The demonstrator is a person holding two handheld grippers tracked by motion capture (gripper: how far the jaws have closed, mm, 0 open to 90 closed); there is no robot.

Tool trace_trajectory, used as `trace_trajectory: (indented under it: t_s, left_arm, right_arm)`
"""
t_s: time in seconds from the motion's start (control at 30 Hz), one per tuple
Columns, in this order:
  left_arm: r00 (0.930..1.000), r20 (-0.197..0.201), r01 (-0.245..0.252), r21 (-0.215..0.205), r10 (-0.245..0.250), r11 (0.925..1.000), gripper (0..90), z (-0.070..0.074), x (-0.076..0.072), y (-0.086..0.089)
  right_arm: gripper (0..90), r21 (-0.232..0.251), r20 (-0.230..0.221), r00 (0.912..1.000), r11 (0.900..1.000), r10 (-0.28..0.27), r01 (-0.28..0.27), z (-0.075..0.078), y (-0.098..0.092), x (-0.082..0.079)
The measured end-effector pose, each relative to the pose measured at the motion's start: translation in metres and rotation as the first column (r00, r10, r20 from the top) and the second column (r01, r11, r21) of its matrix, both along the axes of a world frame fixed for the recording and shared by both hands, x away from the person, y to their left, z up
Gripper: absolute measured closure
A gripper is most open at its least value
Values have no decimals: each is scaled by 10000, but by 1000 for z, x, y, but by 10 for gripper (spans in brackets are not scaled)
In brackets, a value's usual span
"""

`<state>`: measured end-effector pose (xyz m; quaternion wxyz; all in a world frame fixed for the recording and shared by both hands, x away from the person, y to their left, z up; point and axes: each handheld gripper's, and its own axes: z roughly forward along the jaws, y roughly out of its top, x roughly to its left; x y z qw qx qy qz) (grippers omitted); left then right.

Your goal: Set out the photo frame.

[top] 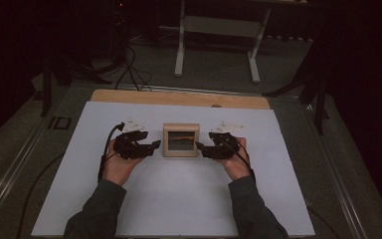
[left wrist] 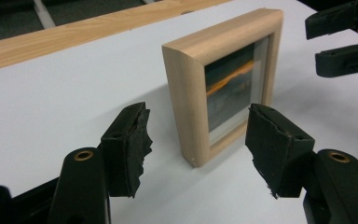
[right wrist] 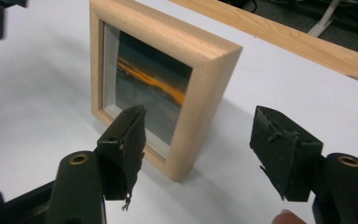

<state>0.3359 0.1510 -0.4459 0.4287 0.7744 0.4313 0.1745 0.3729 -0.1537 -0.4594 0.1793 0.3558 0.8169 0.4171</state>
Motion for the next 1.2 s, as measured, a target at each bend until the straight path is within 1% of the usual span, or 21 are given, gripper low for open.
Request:
trace_trajectory:
  t_s: [0.13, 0.27, 0.4, 0.53, 0.6, 0.8, 0.87, 1.0, 1.13, 1.2]
  left_arm:
    - [9999, 131, -6, -2, 6, 10000, 387, 1, -9, 7]
    - [9998, 206, -69, -35, 70, 10000, 385, -1, -17, 14]
    - [9996, 235, -157, 95, 154, 9998, 384, -6, -21, 22]
    - [9996, 129, -266, 83, 265, 9996, 381, -12, -24, 30]
    - [9995, 127, -299, 10, 299, 9996, 379, -15, -27, 33]
    - [9993, 112, -363, 63, 363, 9993, 379, -22, -34, 43]
    - [9990, 101, -425, -16, 425, 9991, 379, -26, -36, 47]
    - [9985, -12, -554, 21, 554, 9985, 378, -31, -39, 53]
    - [9976, -31, -692, 28, 692, 9976, 378, -36, -43, 57]
    - [9968, -60, -797, 133, 798, 9967, 378, -40, -43, 59]
  right_arm:
    - [348, -43, -11, 10000, 10000, -23, 23, -1, -6, -4]
    - [347, 57, -30, 10000, 10000, -61, 61, -2, -11, -9]
    - [345, 90, -64, 9999, 9998, -154, 154, -4, -16, -13]
    - [342, 183, -75, 9998, 9996, -209, 211, -7, -21, -18]
    - [341, 189, -81, 9997, 9996, -223, 224, -9, -23, -21]
    - [336, 247, -96, 9992, 9989, -398, 401, -14, -33, -26]
    - [335, 258, -99, 9989, 9986, -460, 462, -15, -36, -28]
    - [333, 274, -100, 9983, 9980, -576, 578, -18, -44, -31]
    - [331, 343, -146, 9972, 9967, -730, 734, -22, -52, -35]
    - [331, 384, -149, 9968, 9961, -786, 791, -24, -55, -37]
